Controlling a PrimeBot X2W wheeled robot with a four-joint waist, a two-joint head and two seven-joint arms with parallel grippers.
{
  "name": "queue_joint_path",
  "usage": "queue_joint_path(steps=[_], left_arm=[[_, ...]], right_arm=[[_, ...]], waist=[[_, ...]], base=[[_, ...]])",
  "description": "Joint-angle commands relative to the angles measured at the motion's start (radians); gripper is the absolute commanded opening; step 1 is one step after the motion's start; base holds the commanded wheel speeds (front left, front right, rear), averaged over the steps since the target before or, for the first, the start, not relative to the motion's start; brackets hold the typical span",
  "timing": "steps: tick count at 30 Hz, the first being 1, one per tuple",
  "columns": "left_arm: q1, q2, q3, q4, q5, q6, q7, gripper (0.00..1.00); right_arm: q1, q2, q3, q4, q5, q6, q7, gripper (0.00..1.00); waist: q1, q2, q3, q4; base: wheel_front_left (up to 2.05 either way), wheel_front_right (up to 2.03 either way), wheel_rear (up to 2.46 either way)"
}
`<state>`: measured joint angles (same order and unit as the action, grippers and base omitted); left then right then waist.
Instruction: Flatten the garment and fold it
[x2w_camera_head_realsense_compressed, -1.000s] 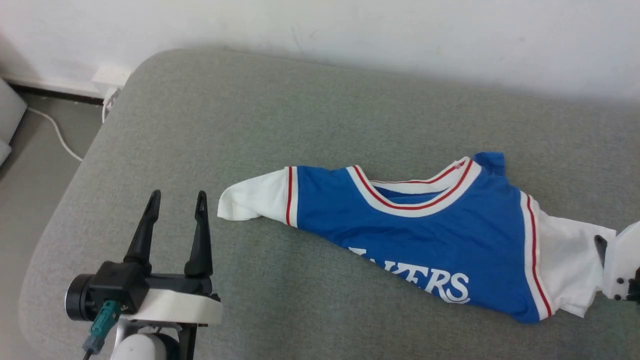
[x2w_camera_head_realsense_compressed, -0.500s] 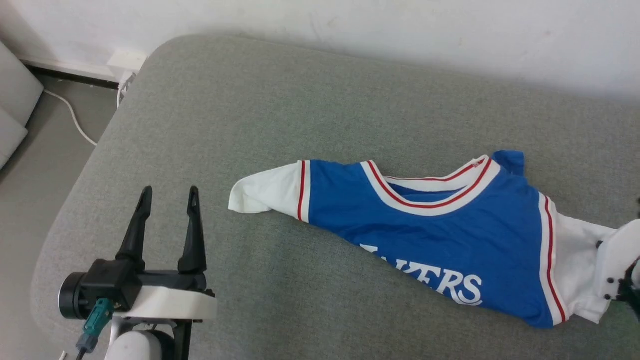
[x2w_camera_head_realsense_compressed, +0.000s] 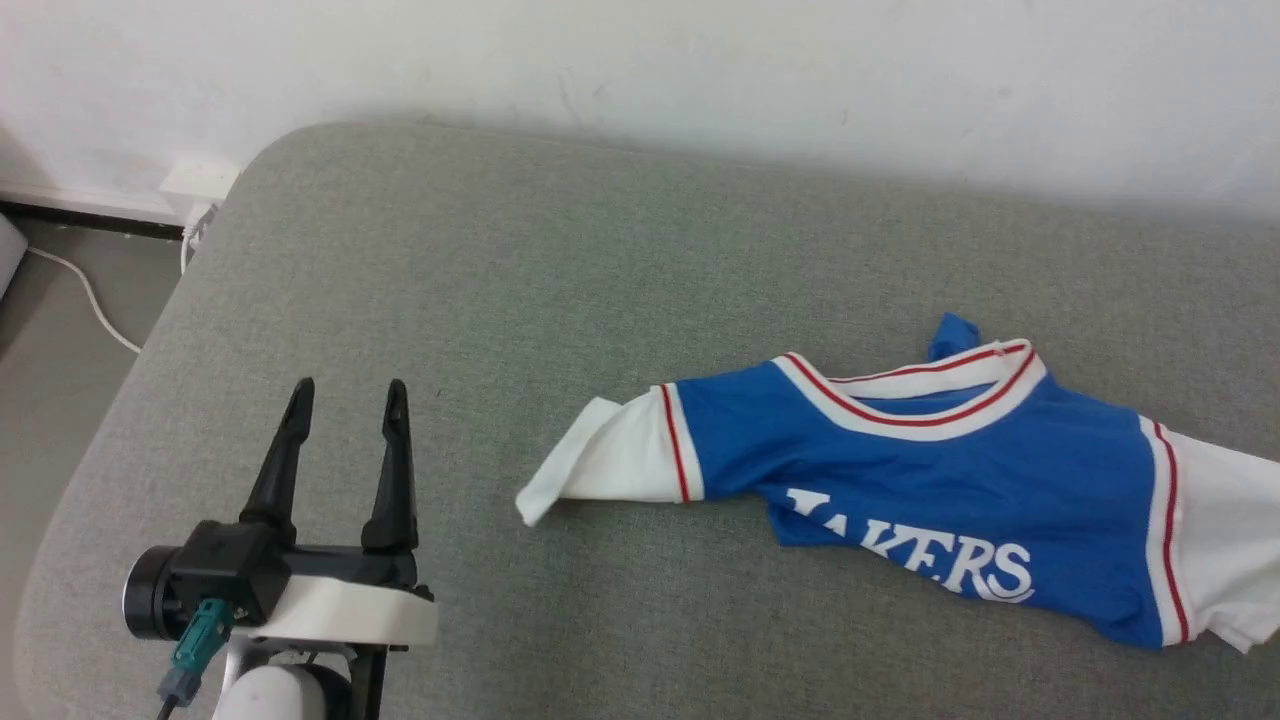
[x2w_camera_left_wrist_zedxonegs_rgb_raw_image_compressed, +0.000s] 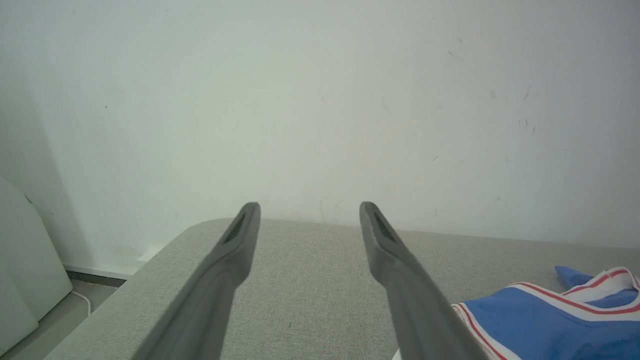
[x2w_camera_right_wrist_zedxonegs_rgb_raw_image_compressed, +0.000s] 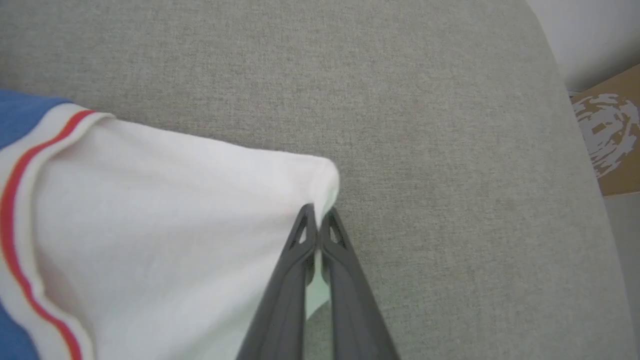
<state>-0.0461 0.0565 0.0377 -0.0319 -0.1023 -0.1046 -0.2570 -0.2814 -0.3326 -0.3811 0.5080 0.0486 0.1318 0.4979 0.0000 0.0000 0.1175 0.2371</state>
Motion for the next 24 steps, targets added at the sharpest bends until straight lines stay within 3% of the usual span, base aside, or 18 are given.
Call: queue_joint_path(steps=[1,6,7,8,14,19,24], left_arm=[[0.008,-0.005,0.0,0.002,0.005,-0.003,-0.005,1.0],[0.005,-0.005,0.001,0.001,0.0,-0.006,-0.005,1.0],[0.004,-0.005,0.001,0.002,-0.002,-0.006,-0.005,1.0],[0.003,-0.006,0.001,0.005,-0.004,-0.007,-0.005,1.0],[0.007,-0.006,-0.011,0.029,-0.011,-0.011,-0.005,1.0],[0.034,0.001,-0.059,0.134,-0.031,-0.019,-0.001,1.0],[0.025,0.065,-0.174,0.221,-0.045,-0.025,0.154,1.0]], right_arm=[[-0.002,-0.007,-0.015,0.007,-0.014,-0.001,-0.005,0.0],[0.002,-0.004,-0.053,0.041,-0.055,-0.001,-0.006,0.0],[0.0,-0.001,-0.053,0.05,-0.056,-0.001,-0.014,0.09],[-0.004,0.002,-0.054,0.057,-0.056,-0.001,-0.03,1.0],[-0.02,0.044,-0.013,-0.002,-0.041,-0.001,-0.204,1.0],[0.024,0.085,0.047,-0.116,0.017,-0.001,-0.388,1.0],[0.111,0.145,0.086,-0.24,0.067,-0.001,-0.512,1.0]], waist=[[0.0,0.0,-0.001,-0.004],[0.0,0.0,0.013,-0.006],[0.0,0.0,0.015,-0.007],[0.0,0.0,0.017,-0.008],[0.0,0.0,0.006,-0.026],[0.0,0.0,-0.018,-0.052],[0.0,0.0,-0.026,-0.083]], base=[[0.0,0.0,0.0],[0.0,0.0,0.0],[0.0,0.0,0.0],[0.0,0.0,0.0],[0.0,0.0,0.0],[0.0,0.0,0.0],[0.0,0.0,0.0]])
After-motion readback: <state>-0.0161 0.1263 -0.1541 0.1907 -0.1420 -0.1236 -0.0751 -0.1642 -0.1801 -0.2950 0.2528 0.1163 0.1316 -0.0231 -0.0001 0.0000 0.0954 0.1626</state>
